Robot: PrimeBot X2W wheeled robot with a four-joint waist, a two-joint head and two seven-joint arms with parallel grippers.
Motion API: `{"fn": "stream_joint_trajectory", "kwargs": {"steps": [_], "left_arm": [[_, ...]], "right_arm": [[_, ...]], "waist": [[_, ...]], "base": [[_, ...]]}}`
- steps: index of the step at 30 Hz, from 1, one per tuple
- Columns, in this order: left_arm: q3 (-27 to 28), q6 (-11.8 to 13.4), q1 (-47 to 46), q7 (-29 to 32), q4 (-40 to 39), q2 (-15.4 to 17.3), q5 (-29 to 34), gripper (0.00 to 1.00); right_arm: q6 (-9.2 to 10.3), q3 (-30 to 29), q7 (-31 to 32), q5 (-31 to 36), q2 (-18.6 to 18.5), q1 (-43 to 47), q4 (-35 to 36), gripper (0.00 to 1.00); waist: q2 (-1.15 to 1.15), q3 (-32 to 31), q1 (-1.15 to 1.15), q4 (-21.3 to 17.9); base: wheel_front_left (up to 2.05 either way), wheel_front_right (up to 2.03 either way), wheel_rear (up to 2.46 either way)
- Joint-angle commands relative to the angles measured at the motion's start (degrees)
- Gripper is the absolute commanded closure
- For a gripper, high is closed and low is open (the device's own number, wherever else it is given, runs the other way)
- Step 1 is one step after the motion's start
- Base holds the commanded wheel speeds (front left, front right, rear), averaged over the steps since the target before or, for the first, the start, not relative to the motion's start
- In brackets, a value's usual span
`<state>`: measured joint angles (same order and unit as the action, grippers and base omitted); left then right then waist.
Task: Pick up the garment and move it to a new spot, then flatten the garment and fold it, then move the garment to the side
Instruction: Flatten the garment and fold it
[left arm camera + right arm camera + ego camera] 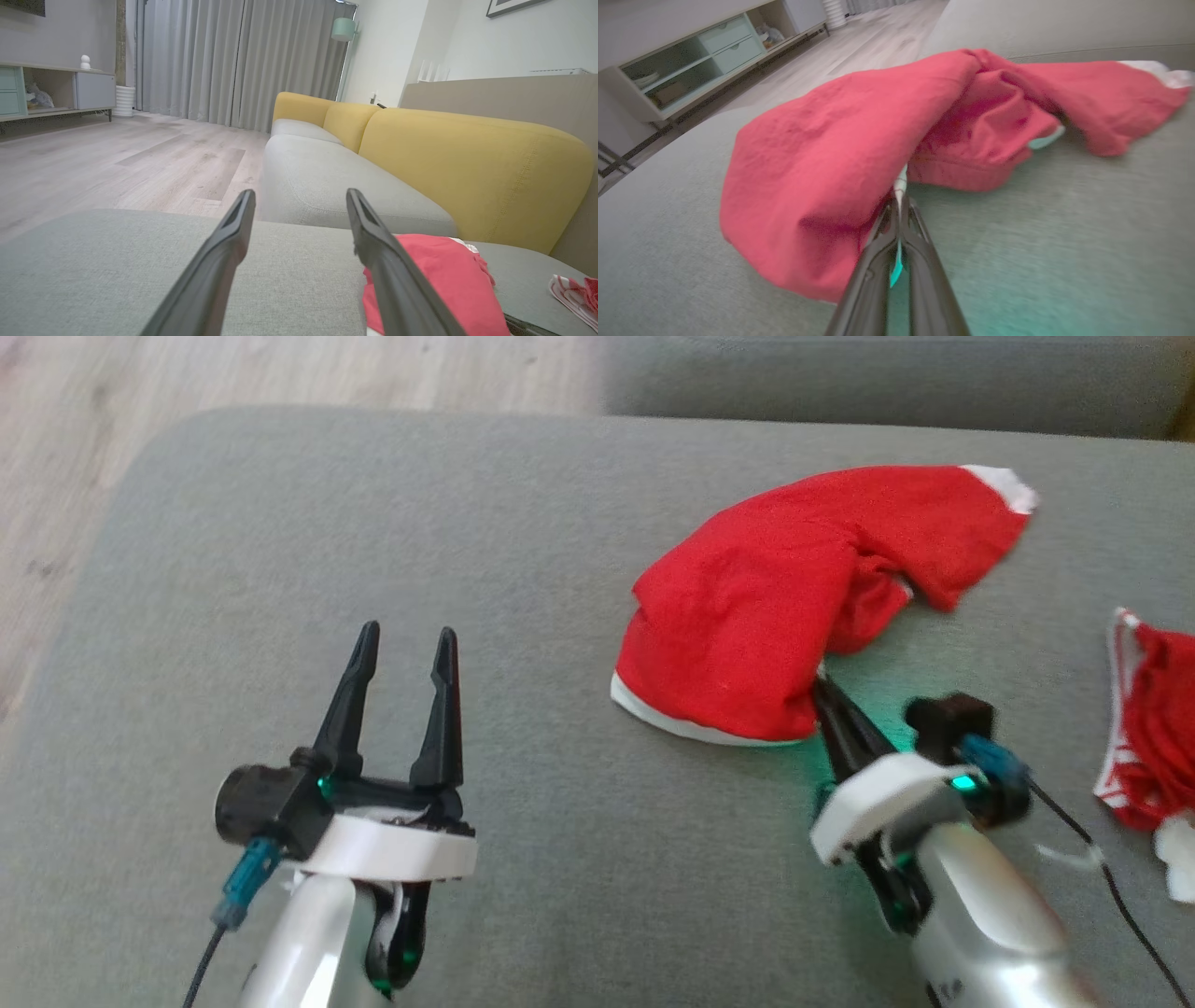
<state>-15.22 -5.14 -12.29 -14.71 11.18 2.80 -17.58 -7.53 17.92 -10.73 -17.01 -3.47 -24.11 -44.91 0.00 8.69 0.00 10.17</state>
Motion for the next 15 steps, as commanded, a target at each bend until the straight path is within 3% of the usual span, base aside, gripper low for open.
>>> {"fn": "stream_joint_trajectory", "kwargs": {"steps": [1,6,15], "left_arm": [[2.1,-0.26,-0.54,-0.29,-1.6,0.09,0.32,0.0],[1.82,-0.01,0.42,-0.29,-1.84,0.09,-0.36,0.0],[0.73,0.83,1.57,-0.29,-2.15,0.09,-1.01,0.0]], "right_arm": [[0.04,-0.49,-1.09,0.44,0.59,1.3,1.87,1.0],[0.04,-7.33,-1.88,3.35,0.59,5.92,6.15,1.0],[0.04,-20.41,1.48,8.25,0.59,14.84,20.06,1.0]], "waist": [[0.0,-1.37,0.0,-1.54],[0.0,-3.29,0.0,-4.61],[0.0,-5.07,0.0,-9.23]], "base": [[0.0,0.0,0.0],[0.0,0.0,0.0],[0.0,0.0,0.0]]}}
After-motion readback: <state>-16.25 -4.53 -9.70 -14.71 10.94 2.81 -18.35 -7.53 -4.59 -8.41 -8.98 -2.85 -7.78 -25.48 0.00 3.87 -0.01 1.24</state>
